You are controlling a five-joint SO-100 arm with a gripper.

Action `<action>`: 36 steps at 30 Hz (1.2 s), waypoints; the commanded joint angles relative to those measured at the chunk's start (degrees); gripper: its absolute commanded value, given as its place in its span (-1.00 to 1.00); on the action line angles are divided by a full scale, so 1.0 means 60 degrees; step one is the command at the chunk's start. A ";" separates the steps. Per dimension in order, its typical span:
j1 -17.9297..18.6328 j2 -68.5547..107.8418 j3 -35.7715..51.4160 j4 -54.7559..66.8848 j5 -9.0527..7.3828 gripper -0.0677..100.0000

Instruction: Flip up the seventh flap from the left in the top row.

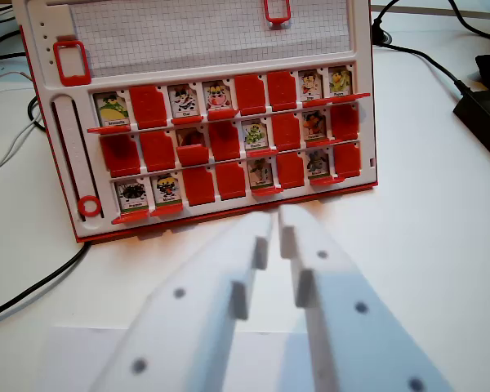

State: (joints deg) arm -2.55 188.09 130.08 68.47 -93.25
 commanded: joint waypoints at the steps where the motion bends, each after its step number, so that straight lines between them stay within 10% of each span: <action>1: 0.0000 -0.0088 -0.0806 0.0117 -0.0088 -0.98; 26: 0.0981 -0.2314 -0.0601 -0.1670 0.0073 -0.98; 36: 0.2461 -0.6167 -0.1597 -0.3955 0.0088 -0.98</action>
State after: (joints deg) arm 10.02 157.68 126.74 50.45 -92.20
